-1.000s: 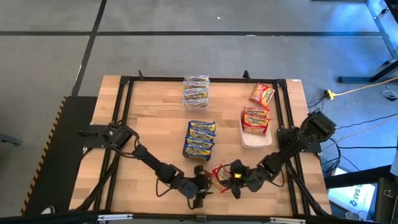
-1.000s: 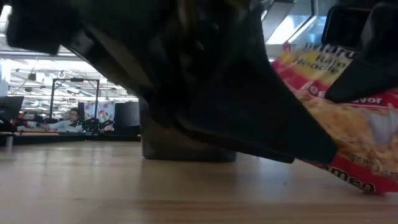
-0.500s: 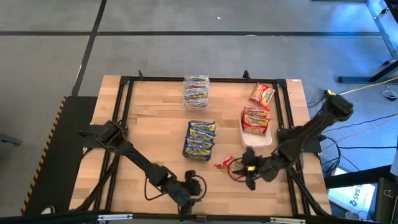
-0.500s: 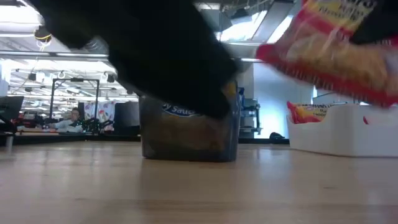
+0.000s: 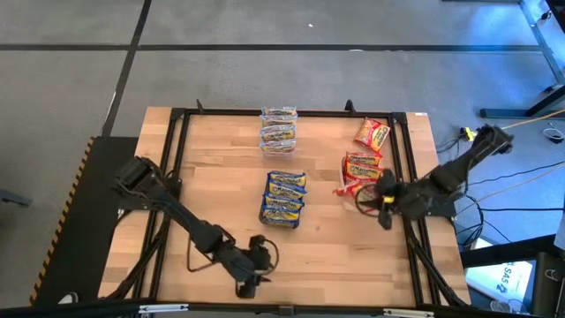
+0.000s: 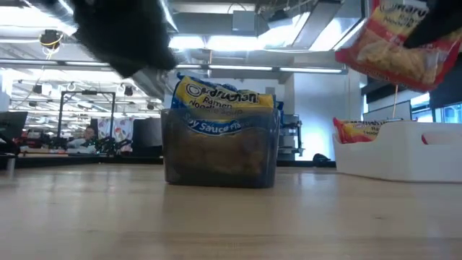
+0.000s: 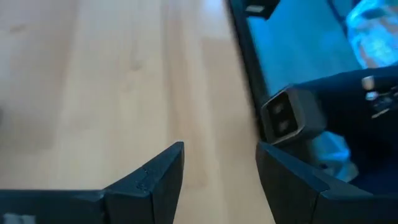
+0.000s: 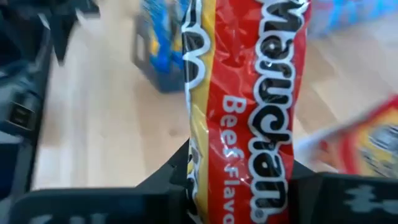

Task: Sort Maruchan noodles
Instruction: Put the left red noodle pack into the white bin, then put the red noodle pack into the white bin

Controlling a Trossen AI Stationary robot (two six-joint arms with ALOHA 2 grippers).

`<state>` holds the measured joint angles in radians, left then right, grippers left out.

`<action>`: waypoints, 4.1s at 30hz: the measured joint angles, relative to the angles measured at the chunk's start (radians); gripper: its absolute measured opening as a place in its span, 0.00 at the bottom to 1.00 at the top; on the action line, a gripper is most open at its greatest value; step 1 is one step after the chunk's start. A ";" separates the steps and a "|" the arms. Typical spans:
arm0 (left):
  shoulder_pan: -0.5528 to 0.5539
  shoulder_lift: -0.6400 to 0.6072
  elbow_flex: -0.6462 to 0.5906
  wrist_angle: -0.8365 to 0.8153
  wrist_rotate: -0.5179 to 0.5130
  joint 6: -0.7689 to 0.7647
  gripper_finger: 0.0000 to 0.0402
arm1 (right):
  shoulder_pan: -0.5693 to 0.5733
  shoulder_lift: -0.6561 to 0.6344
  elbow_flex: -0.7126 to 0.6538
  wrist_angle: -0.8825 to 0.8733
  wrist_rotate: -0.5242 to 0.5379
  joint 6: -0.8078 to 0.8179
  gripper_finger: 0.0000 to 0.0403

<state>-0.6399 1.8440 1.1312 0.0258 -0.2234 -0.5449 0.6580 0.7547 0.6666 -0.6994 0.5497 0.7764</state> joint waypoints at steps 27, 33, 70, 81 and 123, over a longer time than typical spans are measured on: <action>0.160 -0.282 -0.520 0.535 0.005 0.083 0.48 | -0.654 0.283 0.040 -0.296 -0.487 -0.567 0.21; 0.159 -0.282 -0.520 0.554 0.013 0.111 0.48 | -0.652 0.386 0.041 -0.281 -0.491 -0.551 0.23; 0.148 -0.282 -0.520 0.568 0.127 0.130 0.48 | -0.652 0.510 0.285 -0.496 -0.317 -0.501 0.56; 0.184 -0.431 -0.520 0.294 0.048 0.050 0.48 | -0.936 0.510 0.501 -0.452 -0.022 -0.442 0.56; 0.262 -0.440 -0.521 0.170 -0.206 0.138 0.48 | -1.643 0.987 0.372 0.142 -0.453 -0.680 0.00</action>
<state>-0.3777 1.4040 0.6106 0.1959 -0.4290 -0.4065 -0.9846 1.7418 1.0382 -0.5574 0.0963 0.0961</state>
